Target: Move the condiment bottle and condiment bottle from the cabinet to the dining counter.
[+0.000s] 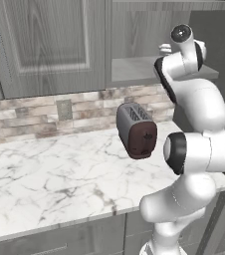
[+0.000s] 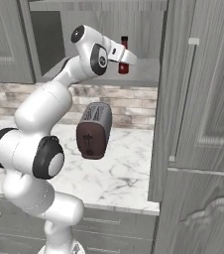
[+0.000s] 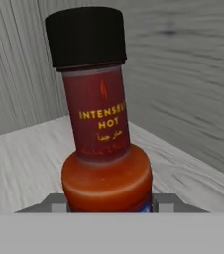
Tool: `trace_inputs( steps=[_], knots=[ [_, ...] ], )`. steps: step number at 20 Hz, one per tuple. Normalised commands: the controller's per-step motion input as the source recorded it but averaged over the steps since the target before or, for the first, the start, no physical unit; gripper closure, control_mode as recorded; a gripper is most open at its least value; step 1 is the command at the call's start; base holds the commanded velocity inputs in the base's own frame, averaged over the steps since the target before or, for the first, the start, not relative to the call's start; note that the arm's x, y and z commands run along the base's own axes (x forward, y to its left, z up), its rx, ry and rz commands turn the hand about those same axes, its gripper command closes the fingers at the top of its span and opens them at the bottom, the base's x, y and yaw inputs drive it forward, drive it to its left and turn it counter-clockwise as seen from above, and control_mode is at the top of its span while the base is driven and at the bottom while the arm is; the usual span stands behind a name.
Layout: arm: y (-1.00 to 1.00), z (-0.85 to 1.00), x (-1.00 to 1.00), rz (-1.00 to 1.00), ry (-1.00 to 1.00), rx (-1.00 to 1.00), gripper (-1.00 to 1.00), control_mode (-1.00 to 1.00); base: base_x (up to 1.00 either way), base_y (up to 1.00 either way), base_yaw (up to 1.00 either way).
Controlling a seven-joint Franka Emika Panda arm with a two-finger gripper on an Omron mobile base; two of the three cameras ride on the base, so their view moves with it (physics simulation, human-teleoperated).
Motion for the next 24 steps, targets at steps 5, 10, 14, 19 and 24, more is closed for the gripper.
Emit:
trace_inputs(
  steps=[5, 10, 14, 19, 24],
  knots=[
    [0.03, 0.04, -0.89, 0.05, -0.11, 0.0, 1.0, -1.0, 0.0, 0.0, 0.0],
    [0.33, 0.1, -1.0, 0.17, -0.11, 0.0, 1.0, -1.0, 0.0, 0.0, 0.0],
    [0.64, 0.28, -0.88, 0.29, -0.03, 0.0, 1.0, -1.0, 0.0, 0.0, 0.0],
    [0.48, 0.26, -0.88, 0.34, -0.01, 0.0, 1.0, -1.0, 0.0, 0.0, 0.0],
    [0.16, 0.09, -0.99, 0.18, 0.0, 0.0, 1.0, -1.0, 0.0, 0.0, 0.0]
  ],
)
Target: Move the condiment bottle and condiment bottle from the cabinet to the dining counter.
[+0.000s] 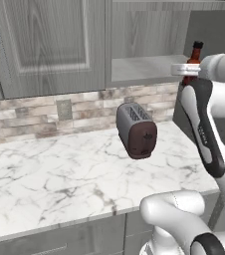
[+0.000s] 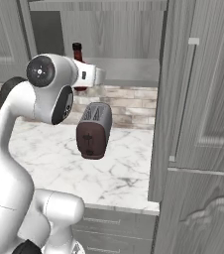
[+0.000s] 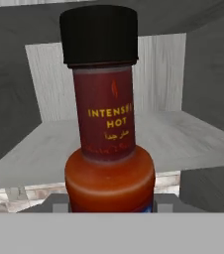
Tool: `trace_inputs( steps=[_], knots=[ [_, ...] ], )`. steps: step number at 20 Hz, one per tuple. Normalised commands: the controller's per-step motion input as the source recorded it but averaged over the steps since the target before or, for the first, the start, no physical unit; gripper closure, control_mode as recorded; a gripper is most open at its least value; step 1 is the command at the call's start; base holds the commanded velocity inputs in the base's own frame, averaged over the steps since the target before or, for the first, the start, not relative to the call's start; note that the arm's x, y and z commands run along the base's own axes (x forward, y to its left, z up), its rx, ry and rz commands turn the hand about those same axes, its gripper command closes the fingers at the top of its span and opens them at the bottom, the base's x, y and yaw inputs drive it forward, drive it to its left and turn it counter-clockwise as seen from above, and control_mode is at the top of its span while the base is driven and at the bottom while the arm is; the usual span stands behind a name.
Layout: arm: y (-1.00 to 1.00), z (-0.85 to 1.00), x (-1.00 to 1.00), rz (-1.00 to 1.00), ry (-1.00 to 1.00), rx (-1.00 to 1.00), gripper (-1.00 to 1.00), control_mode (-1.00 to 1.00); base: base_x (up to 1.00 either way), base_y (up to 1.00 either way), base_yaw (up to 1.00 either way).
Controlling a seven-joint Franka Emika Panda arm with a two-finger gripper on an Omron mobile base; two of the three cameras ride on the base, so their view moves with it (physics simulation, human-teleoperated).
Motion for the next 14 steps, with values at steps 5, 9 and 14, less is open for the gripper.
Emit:
trace_inputs(
  steps=[5, 9, 14],
  knots=[
    [0.12, 0.0, -0.82, 0.0, -0.03, -0.01, 1.0, -1.0, 0.0, 0.0, 0.0],
    [0.23, 0.0, -0.53, -0.03, 0.0, 0.0, 1.0, -1.0, 0.0, 0.0, 0.0],
    [0.04, 0.0, -0.36, -0.08, 0.0, 0.0, 1.0, -1.0, 0.0, 0.0, 0.0]
  ],
)
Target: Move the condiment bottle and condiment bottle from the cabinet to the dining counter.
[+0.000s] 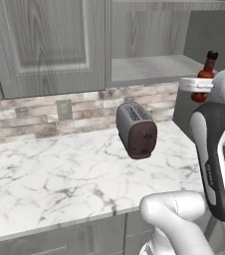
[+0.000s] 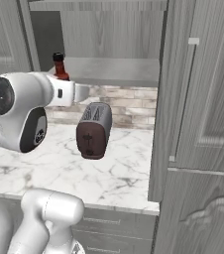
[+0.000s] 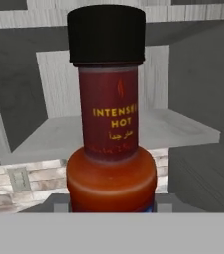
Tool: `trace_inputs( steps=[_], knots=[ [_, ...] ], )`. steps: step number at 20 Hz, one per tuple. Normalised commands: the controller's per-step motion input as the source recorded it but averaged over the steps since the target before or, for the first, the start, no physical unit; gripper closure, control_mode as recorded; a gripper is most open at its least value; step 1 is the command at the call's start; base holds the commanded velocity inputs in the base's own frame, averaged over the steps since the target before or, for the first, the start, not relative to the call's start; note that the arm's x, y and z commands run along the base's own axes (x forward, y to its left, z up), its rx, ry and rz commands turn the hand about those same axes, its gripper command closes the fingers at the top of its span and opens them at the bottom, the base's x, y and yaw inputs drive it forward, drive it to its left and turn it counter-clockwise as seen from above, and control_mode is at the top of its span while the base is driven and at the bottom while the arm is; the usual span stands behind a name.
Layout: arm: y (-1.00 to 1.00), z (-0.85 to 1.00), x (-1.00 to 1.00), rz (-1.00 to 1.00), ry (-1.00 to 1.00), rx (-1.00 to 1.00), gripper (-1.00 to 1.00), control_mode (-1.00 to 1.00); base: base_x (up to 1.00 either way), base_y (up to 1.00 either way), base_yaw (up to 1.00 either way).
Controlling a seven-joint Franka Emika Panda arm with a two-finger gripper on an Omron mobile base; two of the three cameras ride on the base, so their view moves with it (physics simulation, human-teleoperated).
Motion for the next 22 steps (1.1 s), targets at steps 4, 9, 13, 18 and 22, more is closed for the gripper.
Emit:
trace_inputs(
  steps=[4, 9, 13, 18, 22],
  knots=[
    [0.11, 0.0, -0.27, -0.1, 0.0, -0.02, 1.0, -1.0, 0.0, 0.0, 0.0],
    [0.13, -0.03, -0.24, -0.07, 0.0, -0.03, 1.0, -1.0, 0.0, 0.0, 0.0],
    [0.14, -0.14, -0.08, -0.01, 0.0, -0.02, 1.0, -1.0, 0.0, 0.0, 0.0],
    [0.03, -0.15, -0.01, 0.0, 0.0, -0.01, 1.0, 1.0, 0.0, 0.04, 0.0],
    [0.0, 0.0, 0.0, 0.0, 0.0, 0.0, 1.0, 1.0, -0.09, 0.09, 0.0]
  ],
)
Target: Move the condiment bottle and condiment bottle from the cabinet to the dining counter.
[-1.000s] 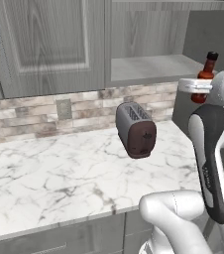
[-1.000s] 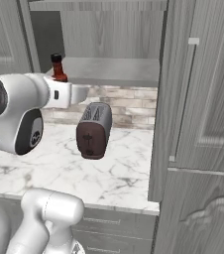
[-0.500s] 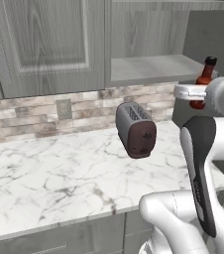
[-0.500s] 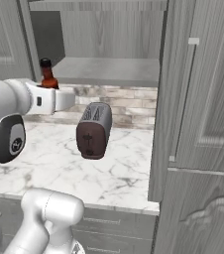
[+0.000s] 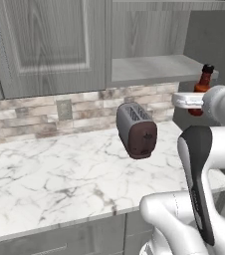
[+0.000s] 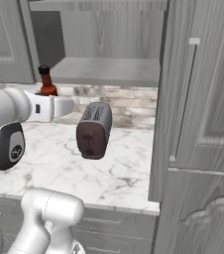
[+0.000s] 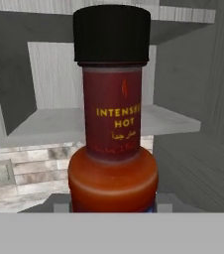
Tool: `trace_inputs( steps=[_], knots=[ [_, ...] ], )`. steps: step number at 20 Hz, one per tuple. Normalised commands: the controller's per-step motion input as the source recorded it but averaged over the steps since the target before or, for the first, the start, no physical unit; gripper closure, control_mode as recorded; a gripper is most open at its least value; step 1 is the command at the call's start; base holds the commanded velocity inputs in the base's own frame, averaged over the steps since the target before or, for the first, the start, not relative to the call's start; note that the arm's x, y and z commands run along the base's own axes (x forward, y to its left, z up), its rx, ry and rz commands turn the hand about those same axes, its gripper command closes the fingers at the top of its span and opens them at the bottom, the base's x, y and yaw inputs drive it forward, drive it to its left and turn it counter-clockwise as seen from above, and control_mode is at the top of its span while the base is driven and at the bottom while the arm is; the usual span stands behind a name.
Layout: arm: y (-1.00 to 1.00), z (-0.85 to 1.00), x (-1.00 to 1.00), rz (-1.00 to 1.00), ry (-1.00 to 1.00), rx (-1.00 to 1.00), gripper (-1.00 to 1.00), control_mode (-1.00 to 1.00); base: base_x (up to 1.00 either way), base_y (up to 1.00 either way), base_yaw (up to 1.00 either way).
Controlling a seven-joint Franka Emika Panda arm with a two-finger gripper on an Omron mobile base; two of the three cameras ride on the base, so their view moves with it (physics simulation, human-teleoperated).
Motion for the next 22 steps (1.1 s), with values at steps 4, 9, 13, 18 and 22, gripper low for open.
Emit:
trace_inputs(
  steps=[4, 9, 13, 18, 22],
  knots=[
    [0.0, 0.0, 0.0, 0.0, 0.0, 0.0, 1.0, 1.0, -0.64, 0.18, 0.07],
    [0.0, 0.0, 0.0, 0.0, 0.0, 0.0, 1.0, 1.0, -0.98, 0.64, 0.07],
    [0.0, 0.0, 0.0, 0.0, 0.0, 0.0, 1.0, 1.0, -0.61, 1.0, 0.37],
    [0.0, 0.0, 0.0, 0.0, 0.0, 0.0, 1.0, 1.0, -0.43, 0.89, 0.87],
    [0.0, 0.0, 0.0, 0.0, 0.0, 0.0, 1.0, 1.0, -0.2, 0.98, 0.83]
  ],
)
